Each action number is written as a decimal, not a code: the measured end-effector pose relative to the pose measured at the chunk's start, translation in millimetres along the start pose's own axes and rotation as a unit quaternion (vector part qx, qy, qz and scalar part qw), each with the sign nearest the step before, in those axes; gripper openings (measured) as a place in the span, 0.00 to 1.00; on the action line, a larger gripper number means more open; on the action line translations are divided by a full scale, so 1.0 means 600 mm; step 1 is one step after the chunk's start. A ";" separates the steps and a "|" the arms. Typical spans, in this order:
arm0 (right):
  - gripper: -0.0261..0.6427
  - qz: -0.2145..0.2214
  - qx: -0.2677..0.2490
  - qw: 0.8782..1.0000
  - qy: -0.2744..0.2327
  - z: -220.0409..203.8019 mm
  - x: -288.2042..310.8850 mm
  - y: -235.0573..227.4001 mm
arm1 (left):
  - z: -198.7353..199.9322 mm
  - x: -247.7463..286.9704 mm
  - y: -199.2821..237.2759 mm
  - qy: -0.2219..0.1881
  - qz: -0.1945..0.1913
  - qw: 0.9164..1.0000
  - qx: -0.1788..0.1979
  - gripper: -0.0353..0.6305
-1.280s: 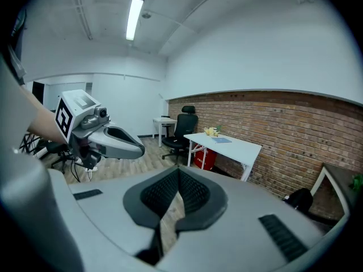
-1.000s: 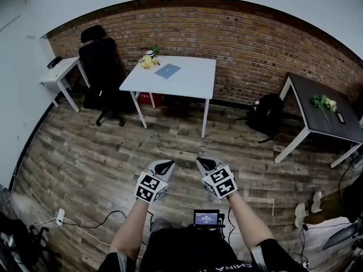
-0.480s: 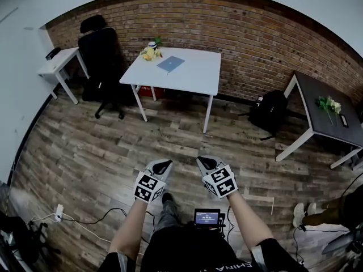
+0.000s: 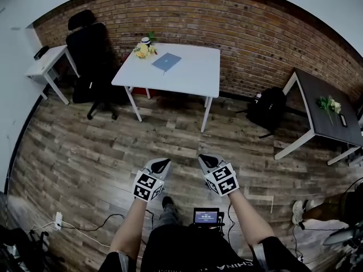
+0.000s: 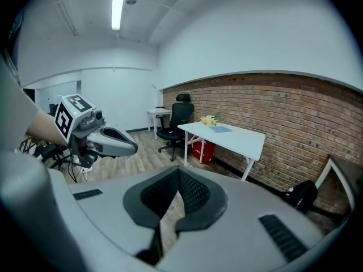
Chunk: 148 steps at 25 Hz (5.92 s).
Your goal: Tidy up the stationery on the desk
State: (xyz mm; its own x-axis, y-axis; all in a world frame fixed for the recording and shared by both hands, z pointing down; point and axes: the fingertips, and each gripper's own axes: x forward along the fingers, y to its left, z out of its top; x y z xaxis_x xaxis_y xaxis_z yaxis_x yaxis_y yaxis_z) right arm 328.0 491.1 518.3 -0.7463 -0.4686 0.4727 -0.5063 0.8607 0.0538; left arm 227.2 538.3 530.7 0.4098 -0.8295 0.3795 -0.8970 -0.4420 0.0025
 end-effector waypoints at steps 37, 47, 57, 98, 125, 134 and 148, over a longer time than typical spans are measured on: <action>0.05 -0.036 0.042 0.998 0.013 0.176 0.351 -0.135 | 0.044 0.144 0.396 0.015 -0.041 0.999 -0.005 0.06; 0.05 -0.023 0.049 0.999 0.003 0.240 0.463 -0.261 | 0.112 0.262 0.511 0.021 -0.027 0.999 0.000 0.06; 0.05 -0.008 0.046 0.999 0.002 0.280 0.546 -0.387 | 0.167 0.377 0.593 0.028 -0.009 1.000 -0.003 0.06; 0.05 -0.098 0.127 0.985 0.060 0.406 0.923 -0.514 | 0.181 0.567 1.025 0.063 -0.127 0.990 -0.002 0.06; 0.05 -0.129 0.161 0.976 0.068 0.410 0.953 -0.594 | 0.205 0.672 1.054 0.063 -0.151 0.986 -0.031 0.06; 0.05 -0.116 0.151 0.980 0.054 0.417 0.943 -0.611 | 0.221 0.681 1.036 0.061 -0.134 0.989 -0.027 0.06; 0.05 -0.110 0.151 0.981 0.045 0.413 0.922 -0.617 | 0.229 0.680 1.010 0.063 -0.131 0.989 -0.020 0.06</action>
State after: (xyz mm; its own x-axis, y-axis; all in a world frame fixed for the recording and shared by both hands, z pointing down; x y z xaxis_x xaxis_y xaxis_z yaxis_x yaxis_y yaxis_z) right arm -4.6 -135.9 541.8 -0.5702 -0.6054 0.5553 -0.7662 0.6357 -0.0937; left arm -126.6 -114.9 560.2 0.6069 -0.6383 0.4735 -0.7702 -0.6194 0.1521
